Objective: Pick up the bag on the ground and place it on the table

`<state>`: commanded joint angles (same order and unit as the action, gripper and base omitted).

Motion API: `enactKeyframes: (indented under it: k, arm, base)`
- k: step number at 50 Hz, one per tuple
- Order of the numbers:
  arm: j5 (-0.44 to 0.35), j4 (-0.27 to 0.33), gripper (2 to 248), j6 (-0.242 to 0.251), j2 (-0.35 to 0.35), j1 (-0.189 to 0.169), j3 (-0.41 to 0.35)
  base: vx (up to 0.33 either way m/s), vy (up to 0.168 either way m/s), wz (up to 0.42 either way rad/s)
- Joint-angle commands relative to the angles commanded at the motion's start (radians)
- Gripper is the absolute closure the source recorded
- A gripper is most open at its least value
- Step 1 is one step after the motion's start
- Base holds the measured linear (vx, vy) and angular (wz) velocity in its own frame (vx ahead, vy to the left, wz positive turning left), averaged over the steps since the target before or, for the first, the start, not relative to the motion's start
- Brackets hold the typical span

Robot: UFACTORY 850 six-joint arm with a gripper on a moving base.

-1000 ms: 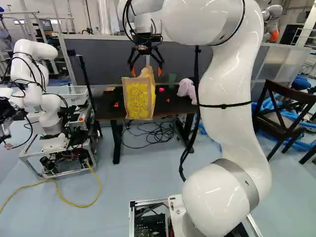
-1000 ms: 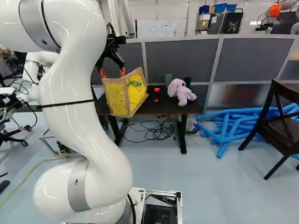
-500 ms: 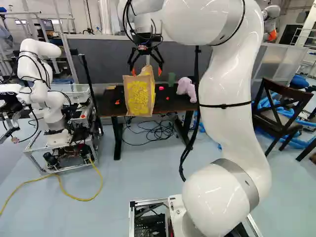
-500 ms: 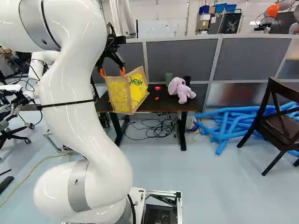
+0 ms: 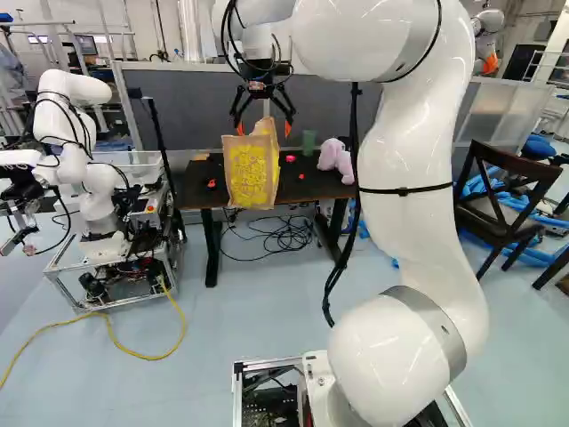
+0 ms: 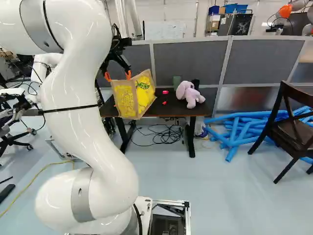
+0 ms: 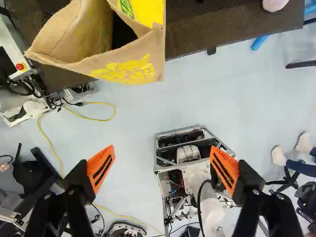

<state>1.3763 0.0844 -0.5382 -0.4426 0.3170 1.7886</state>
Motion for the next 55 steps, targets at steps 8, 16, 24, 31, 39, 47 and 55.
enactKeyframes:
  k: [8,16,24,31,39,47,55]
  arm:
    - [-0.003,0.0,3,0.001,0.001,0.0,-0.002]
    - [-0.012,0.0,3,0.003,0.004,-0.002,-0.009]
    - [-0.029,-0.001,3,0.007,0.009,-0.004,-0.022]
    - [-0.05,-0.002,3,0.012,0.016,-0.007,-0.038]
    - [-0.08,-0.003,3,0.019,0.026,-0.011,-0.06]
    - [-0.117,-0.004,3,0.028,0.038,-0.017,-0.089]
    - [-0.163,-0.006,3,0.039,0.052,-0.023,-0.123]
  base:
    - [0.0,0.0,0.0]
    - [0.0,0.0,0.0]
    - [0.0,0.0,0.0]
    - [0.0,0.0,0.0]
    - [0.0,0.0,0.0]
    - [0.0,0.0,0.0]
    - [0.0,0.0,0.0]
